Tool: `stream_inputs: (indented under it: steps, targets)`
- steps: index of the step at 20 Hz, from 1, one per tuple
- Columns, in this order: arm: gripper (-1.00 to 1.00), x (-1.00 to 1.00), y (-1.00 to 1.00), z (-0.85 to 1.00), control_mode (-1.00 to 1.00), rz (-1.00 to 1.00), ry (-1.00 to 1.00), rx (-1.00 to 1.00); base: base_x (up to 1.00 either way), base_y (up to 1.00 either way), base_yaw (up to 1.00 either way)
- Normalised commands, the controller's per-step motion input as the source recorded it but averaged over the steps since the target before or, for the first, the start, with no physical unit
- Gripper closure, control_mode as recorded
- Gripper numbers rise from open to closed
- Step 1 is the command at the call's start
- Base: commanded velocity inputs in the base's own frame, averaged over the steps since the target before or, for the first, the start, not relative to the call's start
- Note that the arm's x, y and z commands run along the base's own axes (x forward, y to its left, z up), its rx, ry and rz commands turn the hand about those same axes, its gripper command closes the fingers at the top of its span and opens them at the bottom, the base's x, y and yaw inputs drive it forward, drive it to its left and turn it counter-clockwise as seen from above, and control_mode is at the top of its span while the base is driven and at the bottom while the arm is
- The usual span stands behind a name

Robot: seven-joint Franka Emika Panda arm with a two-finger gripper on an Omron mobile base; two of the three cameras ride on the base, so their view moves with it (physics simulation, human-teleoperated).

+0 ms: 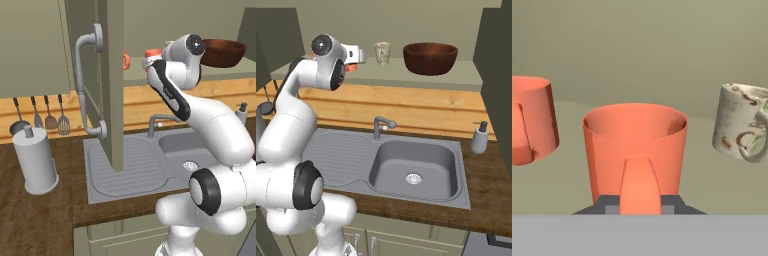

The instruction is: Gather all objects into one cabinet and sort the glasses and bowls to opposite sides.

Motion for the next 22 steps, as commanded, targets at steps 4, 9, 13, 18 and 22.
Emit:
stream_inputs:
  steps: [4,9,13,18,22]
  targets:
    - [1.0,0.52,0.0,-0.18,-1.0,0.0,0.0,0.0,0.0,0.0,0.0]
    - [1.0,0.47,0.0,-0.25,-1.0,0.0,0.0,0.0,0.0,0.0,0.0]
    - [1.0,0.44,0.0,-0.22,-1.0,0.0,0.0,0.0,0.0,0.0,0.0]
    - [1.0,0.36,0.02,-0.14,-1.0,0.0,0.0,0.0,0.0,0.0,0.0]
    - [-1.0,0.44,0.05,-0.18,-1.0,0.0,0.0,0.0,0.0,0.0,0.0]
